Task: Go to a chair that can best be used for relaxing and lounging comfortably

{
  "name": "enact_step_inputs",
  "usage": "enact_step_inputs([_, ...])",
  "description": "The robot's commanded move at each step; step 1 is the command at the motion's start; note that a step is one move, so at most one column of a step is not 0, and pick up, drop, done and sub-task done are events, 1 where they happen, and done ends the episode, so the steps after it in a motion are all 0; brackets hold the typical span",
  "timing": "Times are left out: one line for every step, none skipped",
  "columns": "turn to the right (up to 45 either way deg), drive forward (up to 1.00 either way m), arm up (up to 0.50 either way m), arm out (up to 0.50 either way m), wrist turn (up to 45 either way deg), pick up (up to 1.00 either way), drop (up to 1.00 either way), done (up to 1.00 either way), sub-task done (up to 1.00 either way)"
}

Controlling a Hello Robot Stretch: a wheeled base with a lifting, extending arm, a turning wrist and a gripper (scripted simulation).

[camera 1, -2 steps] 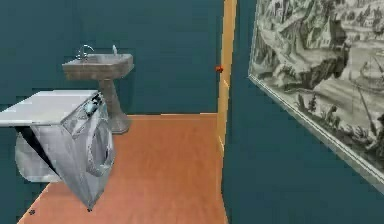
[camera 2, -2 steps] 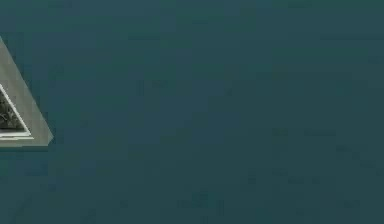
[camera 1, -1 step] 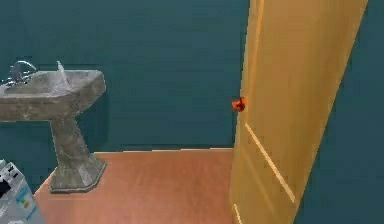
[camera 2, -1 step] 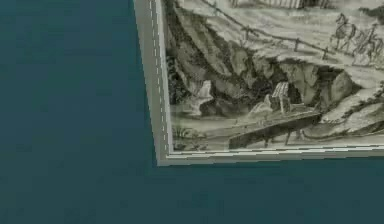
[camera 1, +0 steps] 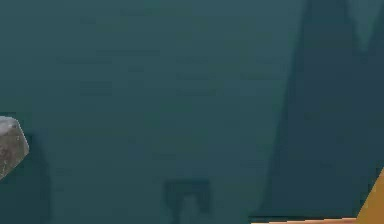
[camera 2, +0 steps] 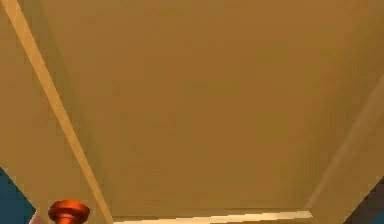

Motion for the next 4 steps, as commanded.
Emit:
enact_step_inputs([3.0, 0.0, 0.0, 0.0, 0.0, 0.0, 0.0, 0.0, 0.0])
enact_step_inputs([0.0, 0.3, 0.0, 0.0, 0.0, 0.0, 0.0, 0.0, 0.0])
enact_step_inputs([36.0, 0.0, 0.0, 0.0, 0.0, 0.0, 0.0, 0.0, 0.0])
enact_step_inputs([0.0, 0.3, 0.0, 0.0, 0.0, 0.0, 0.0, 0.0, 0.0])
